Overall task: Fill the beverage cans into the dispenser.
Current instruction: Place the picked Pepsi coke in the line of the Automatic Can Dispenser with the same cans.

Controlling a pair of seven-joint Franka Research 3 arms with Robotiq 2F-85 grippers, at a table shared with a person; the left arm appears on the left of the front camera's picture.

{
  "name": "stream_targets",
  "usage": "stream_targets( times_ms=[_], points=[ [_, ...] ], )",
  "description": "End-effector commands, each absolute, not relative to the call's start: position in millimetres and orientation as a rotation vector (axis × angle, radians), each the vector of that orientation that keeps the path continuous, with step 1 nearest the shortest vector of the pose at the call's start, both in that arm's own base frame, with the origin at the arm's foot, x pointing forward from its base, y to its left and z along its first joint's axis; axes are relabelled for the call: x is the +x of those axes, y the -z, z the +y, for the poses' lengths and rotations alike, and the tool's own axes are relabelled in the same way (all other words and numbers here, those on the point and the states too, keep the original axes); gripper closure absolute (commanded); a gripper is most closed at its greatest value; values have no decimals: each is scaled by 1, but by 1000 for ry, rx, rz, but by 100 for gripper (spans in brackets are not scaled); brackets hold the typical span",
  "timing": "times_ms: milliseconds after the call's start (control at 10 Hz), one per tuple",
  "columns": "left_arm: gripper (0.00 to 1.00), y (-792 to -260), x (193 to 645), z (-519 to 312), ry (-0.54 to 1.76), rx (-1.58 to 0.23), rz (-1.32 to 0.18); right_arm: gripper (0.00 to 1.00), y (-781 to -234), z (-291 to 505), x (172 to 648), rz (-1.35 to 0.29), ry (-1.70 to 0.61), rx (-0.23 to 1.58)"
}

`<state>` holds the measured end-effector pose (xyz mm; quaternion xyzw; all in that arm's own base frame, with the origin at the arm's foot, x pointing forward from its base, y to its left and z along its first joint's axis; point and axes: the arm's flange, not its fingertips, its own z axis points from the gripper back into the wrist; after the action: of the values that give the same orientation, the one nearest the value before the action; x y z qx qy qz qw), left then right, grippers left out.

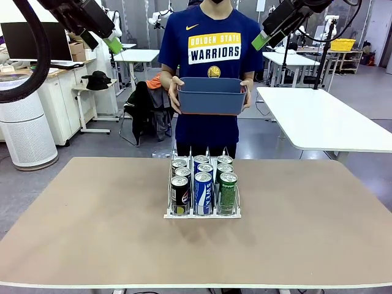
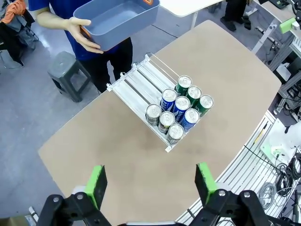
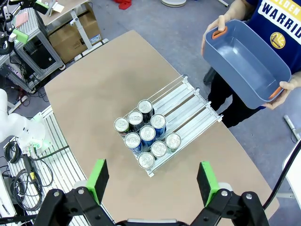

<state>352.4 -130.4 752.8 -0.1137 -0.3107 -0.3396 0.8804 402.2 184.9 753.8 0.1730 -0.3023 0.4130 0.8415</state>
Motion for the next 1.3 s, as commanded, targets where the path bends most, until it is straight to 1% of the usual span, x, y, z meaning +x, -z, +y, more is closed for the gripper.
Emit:
stream_targets(
  times_ms=[0, 300, 700, 1200],
  points=[
    [0, -749, 350, -123, 719, -208, -651, 0, -754, 186, 402, -640, -871, 379],
    [0, -756, 345, -126, 737, -184, -710, 0, -754, 186, 402, -640, -871, 379],
    [0, -762, 340, -130, 734, -178, -742, 0, -754, 186, 402, -640, -871, 379],
    [0, -768, 342, -132, 726, -198, -720, 0, -754, 186, 402, -640, -871, 379]
  ],
)
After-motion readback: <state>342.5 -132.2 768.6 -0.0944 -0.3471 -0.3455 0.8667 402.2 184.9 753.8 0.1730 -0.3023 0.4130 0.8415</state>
